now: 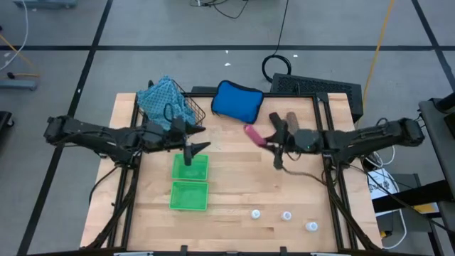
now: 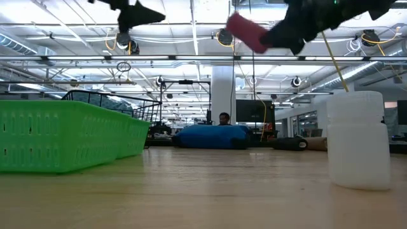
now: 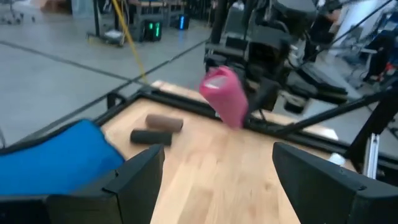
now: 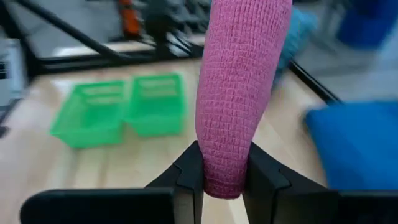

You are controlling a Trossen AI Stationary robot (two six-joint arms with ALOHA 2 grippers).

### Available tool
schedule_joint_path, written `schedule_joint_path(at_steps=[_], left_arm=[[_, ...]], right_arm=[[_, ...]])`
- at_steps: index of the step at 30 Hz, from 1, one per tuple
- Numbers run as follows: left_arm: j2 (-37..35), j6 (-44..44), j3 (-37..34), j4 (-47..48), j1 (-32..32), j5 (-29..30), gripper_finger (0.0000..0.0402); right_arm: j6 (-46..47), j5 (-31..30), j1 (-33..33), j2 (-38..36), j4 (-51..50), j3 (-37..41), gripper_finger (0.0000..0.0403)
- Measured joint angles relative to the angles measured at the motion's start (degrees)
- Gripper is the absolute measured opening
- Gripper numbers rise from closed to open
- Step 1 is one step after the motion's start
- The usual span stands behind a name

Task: Pick & Place Medicine items
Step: Put the pink bandage into the top green basket

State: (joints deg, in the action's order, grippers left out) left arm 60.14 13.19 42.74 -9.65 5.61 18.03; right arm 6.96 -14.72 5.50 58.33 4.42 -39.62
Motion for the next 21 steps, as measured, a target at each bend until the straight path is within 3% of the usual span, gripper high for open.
schedule_joint_path(at_steps=[8,21], left_arm=[[10.02,-0.49,1.02,-10.43,0.01,-6.12,0.0310],[20.93,-9.80,16.62,4.05,-0.09,-13.06,0.0310]], right_arm=[[-1.61,2.80,5.82,6.30,9.70,-0.02,0.0064],[0.96,6.06,7.41,12.01,14.66,-0.02,0.0063]])
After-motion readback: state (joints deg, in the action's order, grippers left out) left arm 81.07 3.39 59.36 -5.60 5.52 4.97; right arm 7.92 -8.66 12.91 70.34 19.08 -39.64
